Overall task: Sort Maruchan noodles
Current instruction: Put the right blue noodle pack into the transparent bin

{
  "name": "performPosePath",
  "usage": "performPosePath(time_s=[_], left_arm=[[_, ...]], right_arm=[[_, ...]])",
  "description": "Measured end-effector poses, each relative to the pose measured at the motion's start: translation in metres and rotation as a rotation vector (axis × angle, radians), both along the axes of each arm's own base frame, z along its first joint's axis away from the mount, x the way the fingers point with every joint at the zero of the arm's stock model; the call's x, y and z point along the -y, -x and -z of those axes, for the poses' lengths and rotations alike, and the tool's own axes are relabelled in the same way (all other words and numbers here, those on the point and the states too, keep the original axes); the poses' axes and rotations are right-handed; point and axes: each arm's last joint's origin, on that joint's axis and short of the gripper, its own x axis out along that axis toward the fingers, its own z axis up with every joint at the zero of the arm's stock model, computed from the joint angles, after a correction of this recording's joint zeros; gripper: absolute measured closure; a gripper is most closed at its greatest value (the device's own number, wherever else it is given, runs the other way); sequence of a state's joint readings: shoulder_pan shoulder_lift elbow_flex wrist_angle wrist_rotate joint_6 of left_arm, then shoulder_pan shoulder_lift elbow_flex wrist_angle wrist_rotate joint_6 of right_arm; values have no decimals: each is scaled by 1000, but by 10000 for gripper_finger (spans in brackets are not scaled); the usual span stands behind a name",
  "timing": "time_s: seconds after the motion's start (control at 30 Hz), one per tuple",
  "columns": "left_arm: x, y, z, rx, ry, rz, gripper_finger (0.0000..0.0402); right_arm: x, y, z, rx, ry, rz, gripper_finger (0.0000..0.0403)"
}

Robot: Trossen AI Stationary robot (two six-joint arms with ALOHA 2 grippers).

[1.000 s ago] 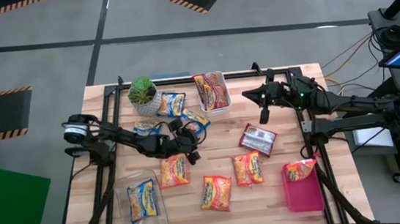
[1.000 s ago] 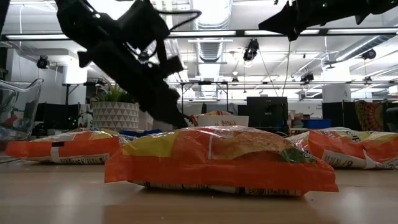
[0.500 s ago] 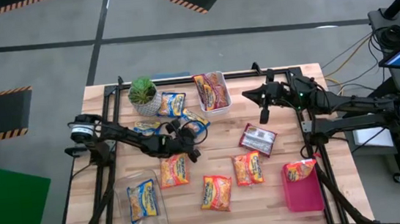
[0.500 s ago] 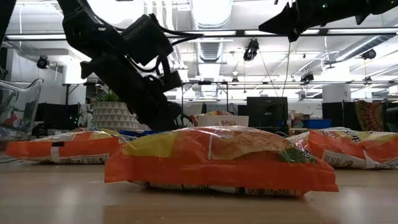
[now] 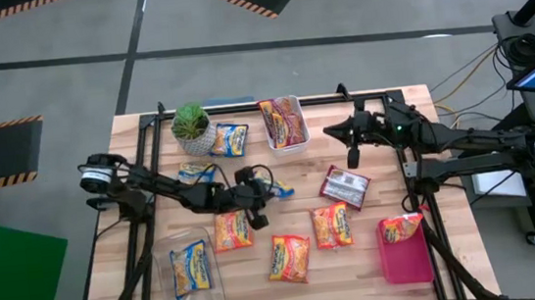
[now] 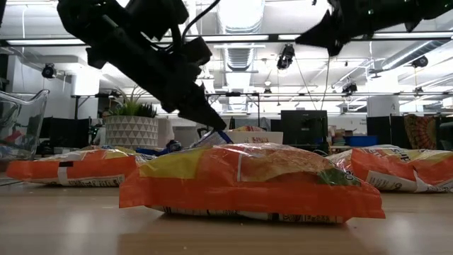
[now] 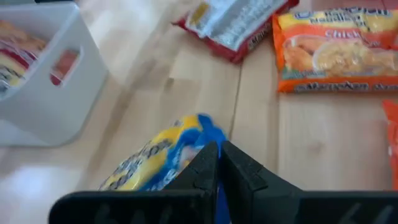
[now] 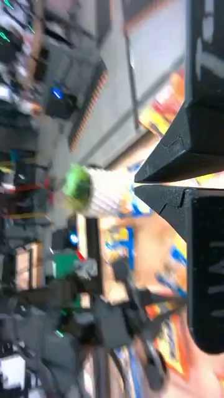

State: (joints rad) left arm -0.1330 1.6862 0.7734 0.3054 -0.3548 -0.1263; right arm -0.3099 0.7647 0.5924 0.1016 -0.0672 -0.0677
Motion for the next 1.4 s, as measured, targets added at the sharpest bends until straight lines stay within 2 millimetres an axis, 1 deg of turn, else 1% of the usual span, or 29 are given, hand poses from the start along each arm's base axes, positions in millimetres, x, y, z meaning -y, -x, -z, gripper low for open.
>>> performPosePath(time_s=[0.1, 0.23, 0.33, 0.4, 0.53, 0.6, 0.67, 0.73, 0.8, 0.9, 1.07, 1.17, 1.27, 1.4], left_arm=[[0, 0, -2, 6, -21, 12, 401], [0, 1, -7, 17, -41, 28, 401], [0, 3, -17, 35, -76, 51, 401], [0, 6, -29, 62, -111, 72, 401], [-1, 17, -58, 129, -149, 95, 401], [-1, 26, -72, 143, -159, 110, 401], [-2, 37, -82, 127, -160, 114, 401], [-4, 47, -85, 84, -133, 99, 401], [-5, 55, -85, 41, -96, 70, 401], [-7, 59, -84, 13, -56, 23, 401], [-8, 57, -77, -8, -26, -17, 401], [-8, 55, -73, -14, 2, -39, 401], [-10, 55, -69, -33, 39, -72, 396], [-10, 56, -62, -79, 55, -93, 374]], right_arm=[[-3, -4, 24, -56, -85, -82, 394], [-6, -12, 57, -99, -195, -90, 394], [-6, -19, 76, -146, -250, -86, 394], [-5, -25, 86, -183, -281, -77, 394], [0, -41, 95, -236, -346, -55, 394], [1, -50, 98, -262, -366, -52, 394], [3, -61, 100, -285, -381, -51, 394], [4, -72, 101, -306, -391, -51, 394], [5, -82, 101, -315, -394, -54, 394], [8, -98, 104, -332, -396, -56, 394], [14, -121, 111, -360, -409, -49, 394], [15, -133, 119, -376, -449, -37, 394], [13, -141, 130, -407, -489, -28, 394], [7, -146, 146, -462, -489, -41, 394]])
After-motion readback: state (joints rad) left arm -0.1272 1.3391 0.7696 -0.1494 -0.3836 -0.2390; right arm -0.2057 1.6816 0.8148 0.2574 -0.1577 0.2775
